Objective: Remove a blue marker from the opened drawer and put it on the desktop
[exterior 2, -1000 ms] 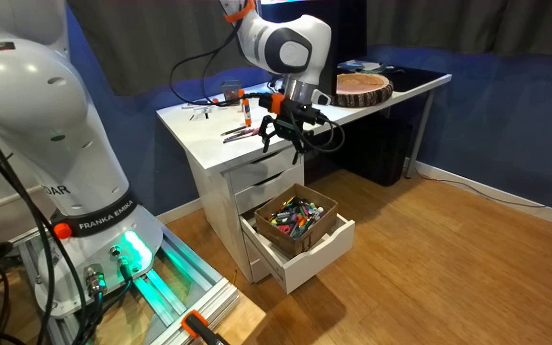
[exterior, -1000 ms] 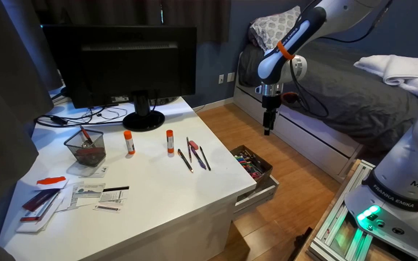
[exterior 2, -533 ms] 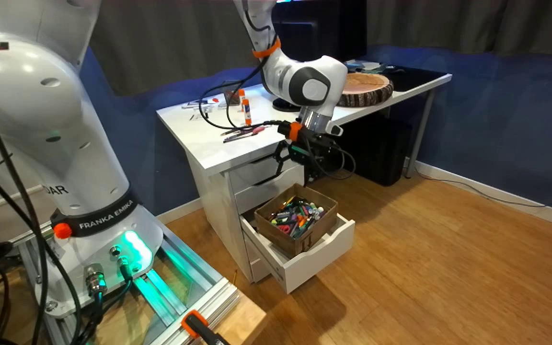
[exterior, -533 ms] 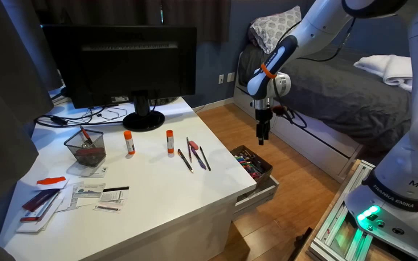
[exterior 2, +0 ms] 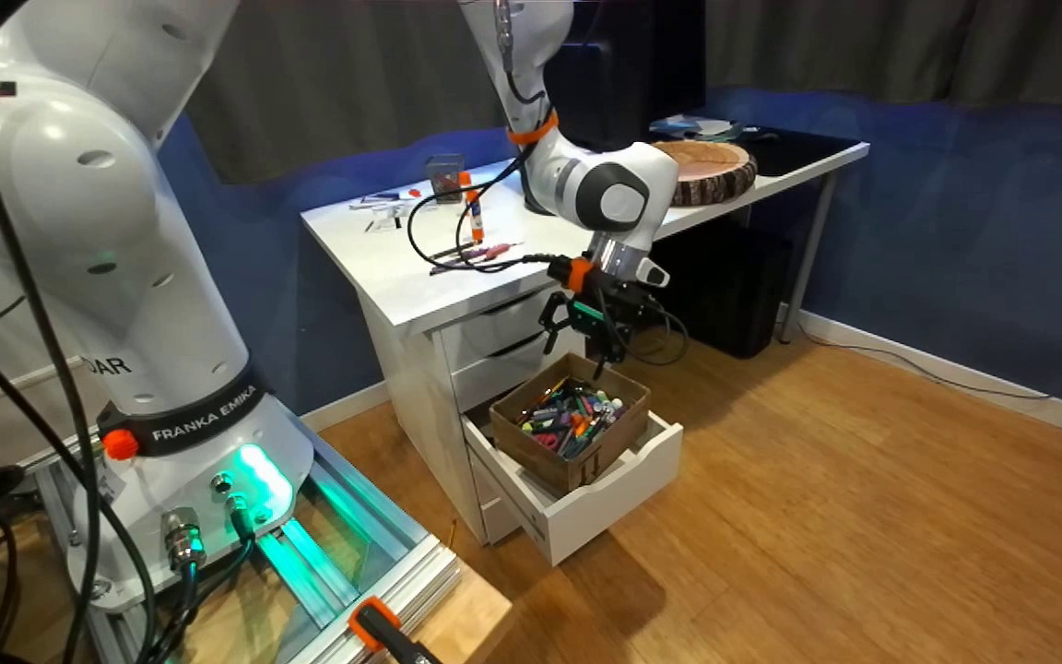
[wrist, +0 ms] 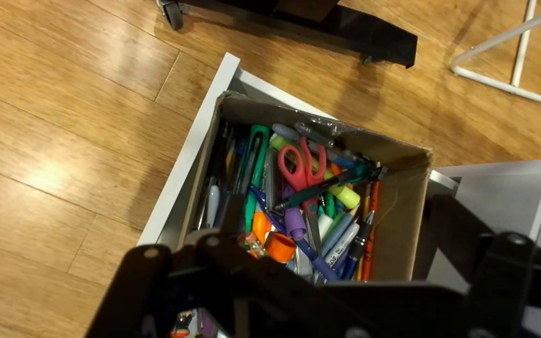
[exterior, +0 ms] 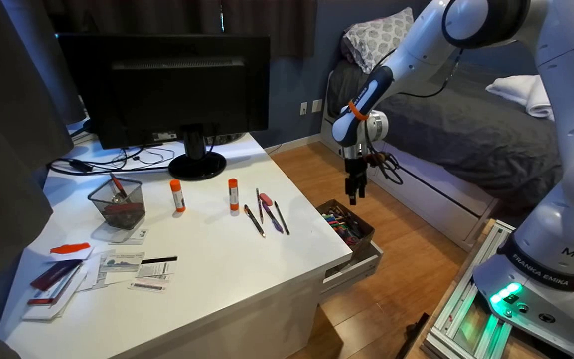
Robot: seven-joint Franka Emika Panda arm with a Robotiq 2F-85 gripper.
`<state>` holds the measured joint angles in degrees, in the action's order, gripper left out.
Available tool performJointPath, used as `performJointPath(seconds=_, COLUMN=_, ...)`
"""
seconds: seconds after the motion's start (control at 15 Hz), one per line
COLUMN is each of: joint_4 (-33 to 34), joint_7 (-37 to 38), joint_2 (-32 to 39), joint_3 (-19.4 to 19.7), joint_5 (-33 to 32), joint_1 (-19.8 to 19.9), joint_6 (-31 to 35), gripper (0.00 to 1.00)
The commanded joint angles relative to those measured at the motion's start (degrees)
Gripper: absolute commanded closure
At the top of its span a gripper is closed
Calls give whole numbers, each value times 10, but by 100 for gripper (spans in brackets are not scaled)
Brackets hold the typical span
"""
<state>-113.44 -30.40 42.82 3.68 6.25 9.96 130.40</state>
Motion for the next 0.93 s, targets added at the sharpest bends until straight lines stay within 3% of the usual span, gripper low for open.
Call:
performJointPath(seconds=0.0, joint_4=2, joint_7=13, joint_2=0, joint_3=-19, joint_5=-19, joint_1=20, joint_6=-1, gripper=0)
performJointPath(seconds=0.4, joint_4=59, joint_7=-4, joint_2=53, joint_3=-33, joint_5=-30, joint_1=31, joint_6=-5, gripper=0)
performJointPath(seconds=0.8, joint_4=55, joint_7=-27, joint_2=85, joint_3=-23, joint_5=-154, joint_1=2, joint_6=97, gripper=0)
performJointPath(seconds=0.87, joint_4=55, joint_7=-7, joint_2=74, joint_3=-32, joint_5=-131, joint_1=19, joint_6=69, gripper=0)
